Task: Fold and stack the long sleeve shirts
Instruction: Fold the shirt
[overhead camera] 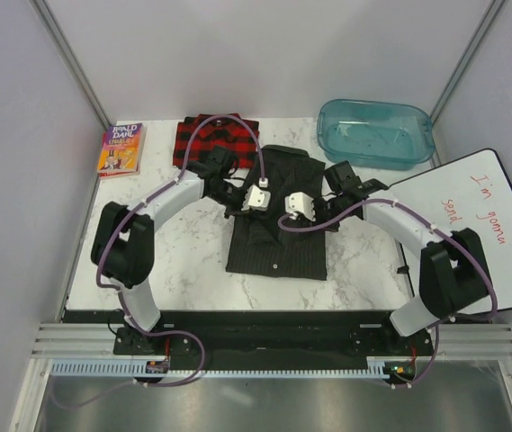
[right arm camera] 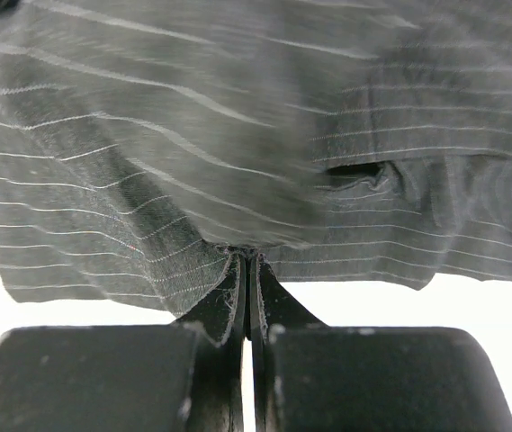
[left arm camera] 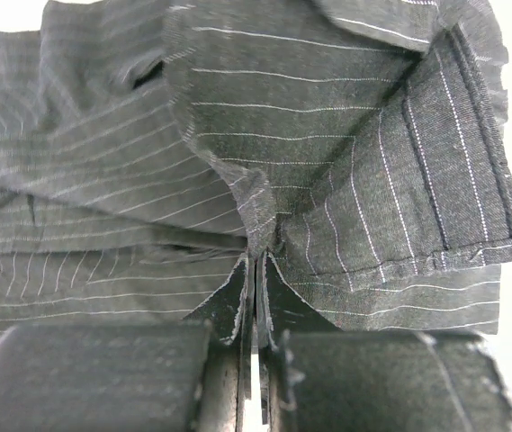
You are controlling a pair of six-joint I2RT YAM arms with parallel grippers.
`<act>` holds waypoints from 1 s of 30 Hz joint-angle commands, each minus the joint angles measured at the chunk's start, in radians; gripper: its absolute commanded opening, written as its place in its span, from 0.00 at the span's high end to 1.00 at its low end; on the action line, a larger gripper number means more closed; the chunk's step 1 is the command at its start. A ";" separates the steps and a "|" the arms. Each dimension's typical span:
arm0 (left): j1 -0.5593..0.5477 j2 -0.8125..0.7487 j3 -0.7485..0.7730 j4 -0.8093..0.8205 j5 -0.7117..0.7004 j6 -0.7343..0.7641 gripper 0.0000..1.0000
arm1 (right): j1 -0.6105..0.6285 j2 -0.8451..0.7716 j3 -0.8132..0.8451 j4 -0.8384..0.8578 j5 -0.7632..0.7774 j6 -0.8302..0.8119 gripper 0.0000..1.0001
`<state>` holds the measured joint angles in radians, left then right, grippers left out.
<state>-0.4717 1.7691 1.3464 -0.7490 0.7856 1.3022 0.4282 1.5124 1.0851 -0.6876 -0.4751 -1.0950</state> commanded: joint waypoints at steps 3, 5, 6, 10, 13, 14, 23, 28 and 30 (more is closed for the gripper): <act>0.031 0.110 0.121 -0.006 -0.031 0.040 0.98 | -0.071 0.127 0.075 0.034 -0.045 -0.101 1.00; 0.038 0.125 0.129 -0.004 -0.039 0.042 0.98 | -0.080 0.147 0.087 0.048 -0.042 -0.106 1.00; 0.039 0.128 0.134 -0.004 -0.042 0.040 0.98 | -0.086 0.152 0.093 0.048 -0.043 -0.105 1.00; 0.044 0.139 0.154 -0.004 -0.054 0.020 0.98 | -0.092 0.166 0.116 0.053 -0.053 -0.106 1.00; 0.044 0.161 0.165 -0.004 -0.063 0.016 0.98 | -0.092 0.180 0.121 0.059 -0.051 -0.109 1.00; 0.044 0.168 0.171 -0.006 -0.071 0.012 0.98 | -0.092 0.189 0.122 0.062 -0.046 -0.112 1.00; 0.073 0.179 0.226 -0.004 -0.181 -0.101 0.70 | -0.114 0.181 0.166 0.053 0.018 -0.040 0.58; 0.186 0.107 0.300 -0.006 -0.143 -0.374 0.41 | -0.157 0.105 0.275 -0.035 0.013 0.154 0.32; 0.208 0.055 0.275 -0.006 -0.132 -0.494 0.41 | -0.161 0.088 0.297 -0.108 -0.035 0.269 0.33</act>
<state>-0.3344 1.9518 1.5936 -0.7605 0.6308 1.0836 0.2852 1.6905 1.2892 -0.6842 -0.4450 -1.0386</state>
